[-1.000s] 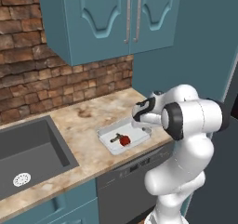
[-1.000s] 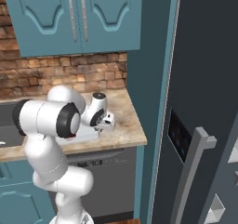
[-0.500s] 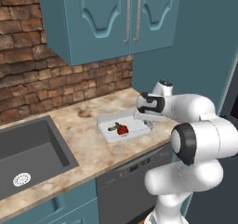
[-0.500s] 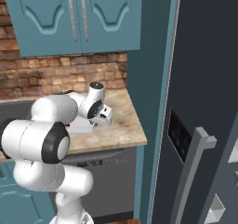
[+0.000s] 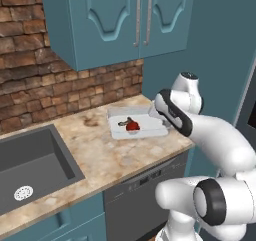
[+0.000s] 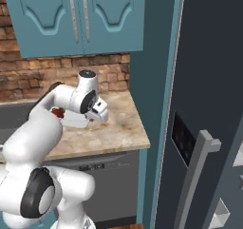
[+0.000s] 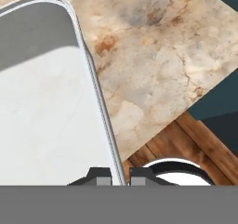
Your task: Take the bell pepper and mushroom out of the freezer and place them in the tupperware container on the counter. Then put the tupperware containing the vegetables back in the freezer.
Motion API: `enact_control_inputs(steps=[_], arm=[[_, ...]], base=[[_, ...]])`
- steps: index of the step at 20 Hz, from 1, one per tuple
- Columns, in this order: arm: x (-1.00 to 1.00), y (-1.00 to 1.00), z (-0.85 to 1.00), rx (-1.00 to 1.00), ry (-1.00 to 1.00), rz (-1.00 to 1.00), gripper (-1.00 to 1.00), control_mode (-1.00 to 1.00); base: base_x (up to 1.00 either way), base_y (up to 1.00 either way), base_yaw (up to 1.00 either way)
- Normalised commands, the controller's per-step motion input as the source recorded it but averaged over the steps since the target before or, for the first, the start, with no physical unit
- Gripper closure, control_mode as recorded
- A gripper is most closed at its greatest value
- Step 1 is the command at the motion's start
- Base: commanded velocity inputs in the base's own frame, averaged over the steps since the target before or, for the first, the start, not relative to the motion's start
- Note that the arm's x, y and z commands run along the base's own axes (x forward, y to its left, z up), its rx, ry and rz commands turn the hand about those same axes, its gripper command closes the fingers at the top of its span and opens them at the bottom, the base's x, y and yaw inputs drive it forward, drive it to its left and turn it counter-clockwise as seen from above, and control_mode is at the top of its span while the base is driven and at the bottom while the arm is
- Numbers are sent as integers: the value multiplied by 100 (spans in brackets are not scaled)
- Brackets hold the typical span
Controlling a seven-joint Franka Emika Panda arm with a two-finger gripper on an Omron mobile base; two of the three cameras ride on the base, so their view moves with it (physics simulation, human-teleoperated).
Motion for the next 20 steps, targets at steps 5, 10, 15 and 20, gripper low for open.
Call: enact_control_inputs(steps=[5,10,15,20], arm=[[-67,-10,80,0,0,-12,100,-100],[-72,-14,73,0,0,-5,100,-100],[-99,-1,64,0,0,0,100,-100],[-100,0,64,0,-1,0,100,-100]], base=[[0,0,0],[0,0,0],[0,0,0],[0,0,0]])
